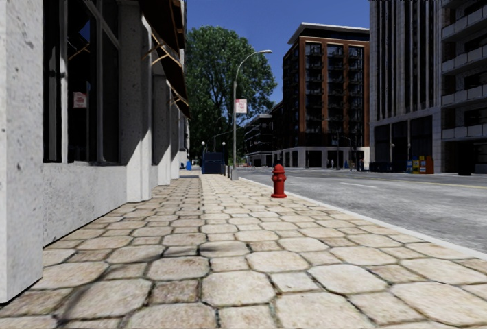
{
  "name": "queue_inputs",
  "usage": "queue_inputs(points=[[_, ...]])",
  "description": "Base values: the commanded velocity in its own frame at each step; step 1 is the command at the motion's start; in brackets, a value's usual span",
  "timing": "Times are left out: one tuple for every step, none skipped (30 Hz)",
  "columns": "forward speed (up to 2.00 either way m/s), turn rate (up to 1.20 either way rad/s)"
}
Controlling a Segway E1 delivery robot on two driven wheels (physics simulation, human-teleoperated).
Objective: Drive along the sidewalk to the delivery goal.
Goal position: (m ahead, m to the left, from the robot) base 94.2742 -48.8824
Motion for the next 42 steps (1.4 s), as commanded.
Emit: queue_inputs(points=[[2.0,0.36],[2.0,0.36],[2.0,0.36],[2.0,0.36],[2.0,0.36],[2.0,0.36],[2.0,0.36],[2.0,0.36],[2.0,0.36],[2.0,0.36],[2.0,0.36],[2.0,0.36],[2.0,0.36],[2.0,0.36],[2.0,0.36],[2.0,0.36],[2.0,0.36],[2.0,0.36],[2.0,0.36],[2.0,0.34],[2.0,0.31],[2.0,0.0],[2.0,0.0],[2.0,0.0],[2.0,0.0],[2.0,0.0],[2.0,0.0],[2.0,0.0],[2.0,0.0],[2.0,0.0],[2.0,0.0],[2.0,0.0],[2.0,0.0],[2.0,0.0],[2.0,0.0],[2.0,0.0],[2.0,0.0],[2.0,0.0],[2.0,0.0],[2.0,0.0],[2.0,0.0],[2.0,0.0]])
